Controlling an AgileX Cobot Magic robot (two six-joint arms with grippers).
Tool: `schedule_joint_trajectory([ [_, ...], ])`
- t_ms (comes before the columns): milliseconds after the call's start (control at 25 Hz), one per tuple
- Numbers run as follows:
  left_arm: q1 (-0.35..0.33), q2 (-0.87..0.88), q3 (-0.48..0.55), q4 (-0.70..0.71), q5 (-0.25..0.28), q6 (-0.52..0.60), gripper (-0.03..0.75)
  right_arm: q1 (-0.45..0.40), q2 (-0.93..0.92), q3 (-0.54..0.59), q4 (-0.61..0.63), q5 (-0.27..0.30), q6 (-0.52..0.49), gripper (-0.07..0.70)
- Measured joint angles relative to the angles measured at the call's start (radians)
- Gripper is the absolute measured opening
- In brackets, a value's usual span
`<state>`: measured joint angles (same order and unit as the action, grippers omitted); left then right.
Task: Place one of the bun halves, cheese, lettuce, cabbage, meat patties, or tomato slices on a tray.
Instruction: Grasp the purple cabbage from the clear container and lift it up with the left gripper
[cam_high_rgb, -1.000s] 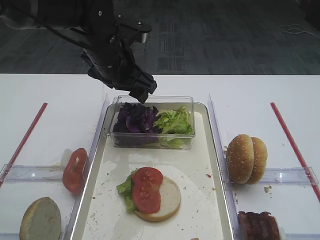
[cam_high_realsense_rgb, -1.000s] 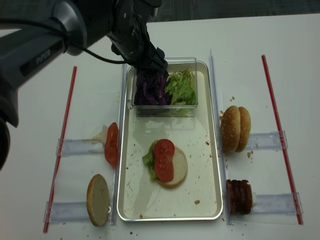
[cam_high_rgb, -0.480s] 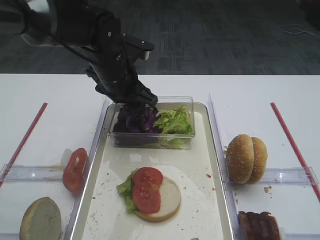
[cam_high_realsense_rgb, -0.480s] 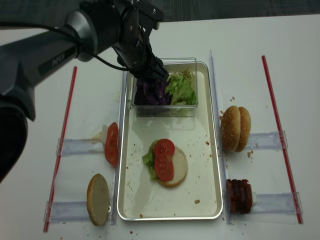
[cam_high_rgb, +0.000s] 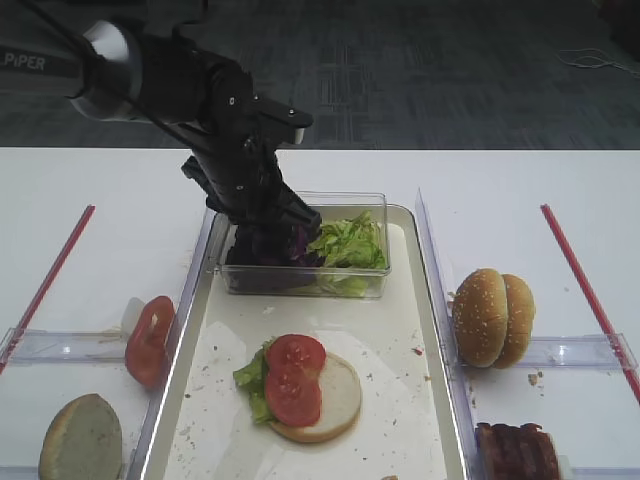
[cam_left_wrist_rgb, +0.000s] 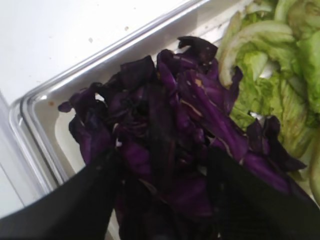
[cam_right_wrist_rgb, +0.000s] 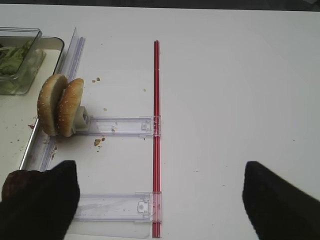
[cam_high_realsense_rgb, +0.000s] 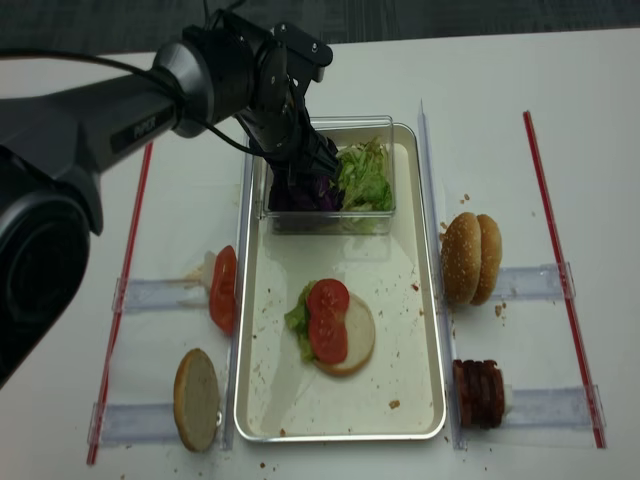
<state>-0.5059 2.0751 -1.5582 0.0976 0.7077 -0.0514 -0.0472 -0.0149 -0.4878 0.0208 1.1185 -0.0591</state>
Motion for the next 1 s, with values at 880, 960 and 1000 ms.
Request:
schedule_joint_trajectory([
  [880,0.0,0.057,-0.002,-0.007,-0.045,0.002,0.162,0.0,0.0,0.0,0.0,0.0,0.0,0.685],
  [960,0.0,0.057,-0.002,-0.007,-0.045,0.01,0.11,0.0,0.0,0.0,0.0,0.0,0.0,0.685],
  [1000,0.0,0.057,-0.002,-0.007,-0.045,0.013,0.078,0.0,0.0,0.0,0.0,0.0,0.0,0.685],
])
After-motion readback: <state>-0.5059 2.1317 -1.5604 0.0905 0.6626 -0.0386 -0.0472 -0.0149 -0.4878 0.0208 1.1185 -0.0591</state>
